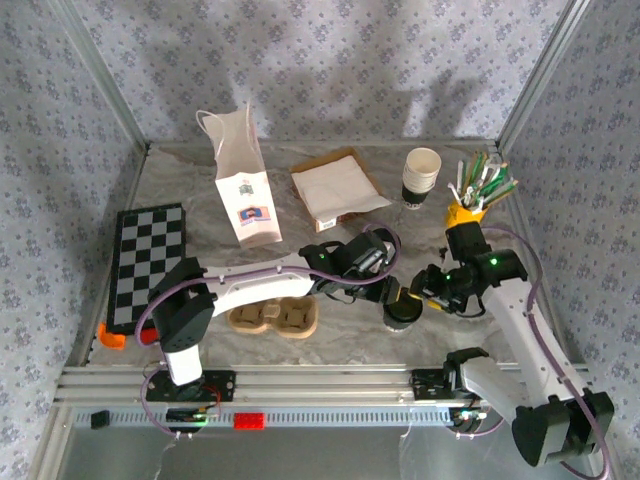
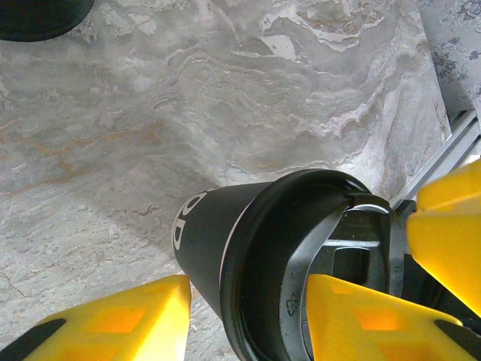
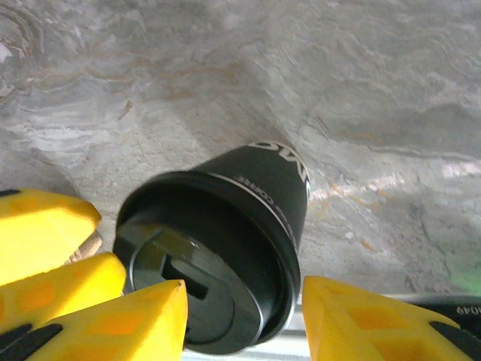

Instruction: Pack the takeout coffee

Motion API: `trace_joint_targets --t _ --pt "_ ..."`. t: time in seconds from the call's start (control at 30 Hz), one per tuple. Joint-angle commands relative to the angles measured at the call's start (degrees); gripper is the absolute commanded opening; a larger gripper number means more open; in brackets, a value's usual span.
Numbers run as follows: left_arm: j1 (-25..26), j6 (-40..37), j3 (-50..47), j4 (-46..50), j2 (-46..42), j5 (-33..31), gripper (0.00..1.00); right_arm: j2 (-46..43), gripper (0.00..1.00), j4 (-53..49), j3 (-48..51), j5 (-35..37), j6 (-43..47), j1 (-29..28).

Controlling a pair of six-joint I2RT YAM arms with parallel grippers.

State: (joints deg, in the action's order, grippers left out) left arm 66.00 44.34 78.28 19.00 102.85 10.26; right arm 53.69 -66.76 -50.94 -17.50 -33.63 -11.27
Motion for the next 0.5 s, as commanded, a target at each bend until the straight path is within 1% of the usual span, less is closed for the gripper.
trace_joint_targets --t 0.0,0.07,0.2,0.4,0.47 --pt "-0.3 -1.7 1.7 -1.8 0.9 1.9 0.44 -1.4 0.43 -3.3 0.7 0.3 -1.5 -0.2" --pt "-0.3 -1.9 1.8 -1.7 1.3 2.3 0.44 -0.9 0.40 -2.2 1.5 -0.4 -1.9 -0.2" --pt "-0.3 -2.3 1.9 -1.0 1.8 2.1 0.43 -0.1 0.37 -2.6 1.6 0.8 -1.7 -0.2" --pt "-0.3 -3.3 1.6 0.8 1.8 0.7 0.41 0.3 0.30 -1.9 3.7 2.3 -2.0 0.0" --pt "-0.3 -3.4 1.5 1.0 1.9 0.8 0.41 0.4 0.29 -2.0 4.2 3.4 -3.4 -0.1"
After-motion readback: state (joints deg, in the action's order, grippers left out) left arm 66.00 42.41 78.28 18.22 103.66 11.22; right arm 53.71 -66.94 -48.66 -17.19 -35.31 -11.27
